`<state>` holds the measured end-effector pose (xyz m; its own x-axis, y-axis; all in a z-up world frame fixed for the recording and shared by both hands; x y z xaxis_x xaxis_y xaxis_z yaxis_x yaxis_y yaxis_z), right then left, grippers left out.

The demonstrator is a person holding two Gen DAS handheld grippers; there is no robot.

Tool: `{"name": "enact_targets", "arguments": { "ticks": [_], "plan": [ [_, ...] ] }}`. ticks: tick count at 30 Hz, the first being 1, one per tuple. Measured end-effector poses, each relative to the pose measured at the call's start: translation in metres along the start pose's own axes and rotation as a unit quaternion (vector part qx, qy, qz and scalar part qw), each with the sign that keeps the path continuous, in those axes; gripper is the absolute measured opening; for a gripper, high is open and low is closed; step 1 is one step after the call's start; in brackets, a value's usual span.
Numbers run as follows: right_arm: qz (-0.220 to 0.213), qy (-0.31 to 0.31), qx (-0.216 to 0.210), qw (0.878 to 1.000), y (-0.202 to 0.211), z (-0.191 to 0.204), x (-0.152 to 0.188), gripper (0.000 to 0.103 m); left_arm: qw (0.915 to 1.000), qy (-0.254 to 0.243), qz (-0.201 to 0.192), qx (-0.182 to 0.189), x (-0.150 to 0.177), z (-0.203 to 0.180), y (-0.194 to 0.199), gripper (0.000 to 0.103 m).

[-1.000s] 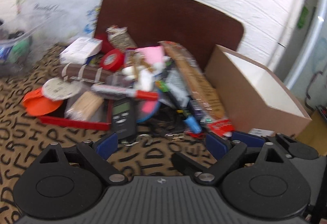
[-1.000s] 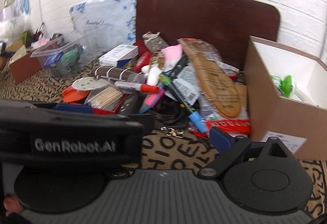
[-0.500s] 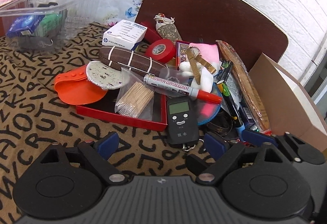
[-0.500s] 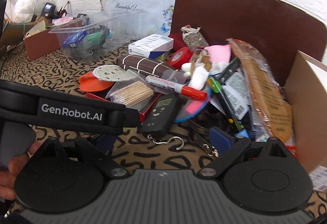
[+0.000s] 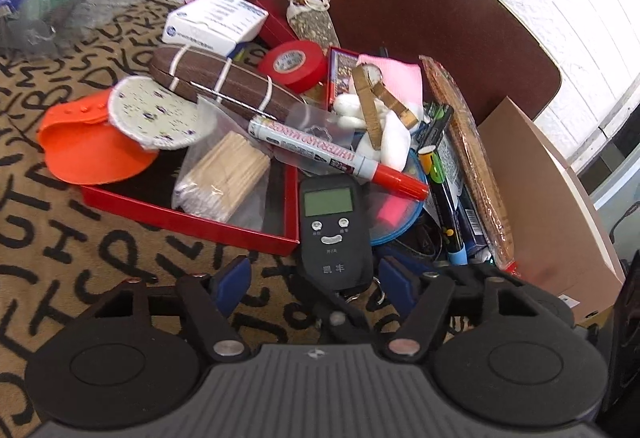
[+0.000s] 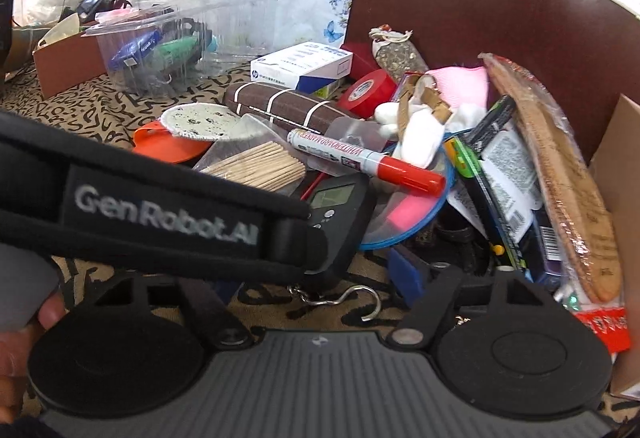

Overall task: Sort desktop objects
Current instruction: 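Grasp the black digital luggage scale with the left gripper and lift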

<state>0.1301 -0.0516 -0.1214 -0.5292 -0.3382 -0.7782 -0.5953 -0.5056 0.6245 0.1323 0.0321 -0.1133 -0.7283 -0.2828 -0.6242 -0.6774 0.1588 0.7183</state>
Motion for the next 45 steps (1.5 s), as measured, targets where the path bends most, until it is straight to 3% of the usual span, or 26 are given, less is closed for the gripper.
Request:
{"name": "enact_targets", "arguments": {
  "ticks": [2,11,24,27,35,38,45],
  "plan": [
    [0.001,-0.013,-0.011,1.000,-0.003,-0.001,0.001,0.047,1.0000,0.003,0.008,0.004,0.001,-0.001,-0.004,0.071],
    [0.010,-0.033,-0.052,0.998,0.014,-0.002,0.008,0.043,0.9996,0.008,0.026,0.004,0.008,-0.005,-0.005,0.072],
    [0.030,-0.069,-0.111,0.991,0.076,0.011,0.054,0.039,0.9986,-0.042,0.033,-0.004,0.042,-0.035,0.012,0.070],
    [0.031,-0.064,-0.112,0.991,0.090,0.012,0.064,0.038,0.9975,-0.060,0.036,-0.011,0.051,-0.043,0.017,0.062],
    [0.022,-0.059,-0.096,0.993,0.107,0.011,0.076,0.041,0.9970,-0.066,0.040,-0.012,0.061,-0.053,0.019,0.064],
    [0.024,-0.049,-0.084,0.995,0.105,0.013,0.076,0.048,0.9964,-0.074,0.041,-0.011,0.060,-0.055,0.017,0.061],
    [0.032,-0.042,-0.079,0.995,0.093,0.015,0.080,0.049,0.9959,-0.080,0.037,-0.018,0.060,-0.056,0.019,0.058]
  ]
}}
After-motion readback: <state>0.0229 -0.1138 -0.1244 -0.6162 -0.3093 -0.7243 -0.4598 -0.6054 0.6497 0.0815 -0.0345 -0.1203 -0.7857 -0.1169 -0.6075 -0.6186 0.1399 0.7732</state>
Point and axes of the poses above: each gripper's, at about its wrist camera, not at the fingertips, and y roughly against the way its jaws point, z to its left, x to its underside, the point moved 6 cm from there along -y, roughly the way its jaws point, and after that the axes turned 12 degrees about -x, right-handed, at the moved point
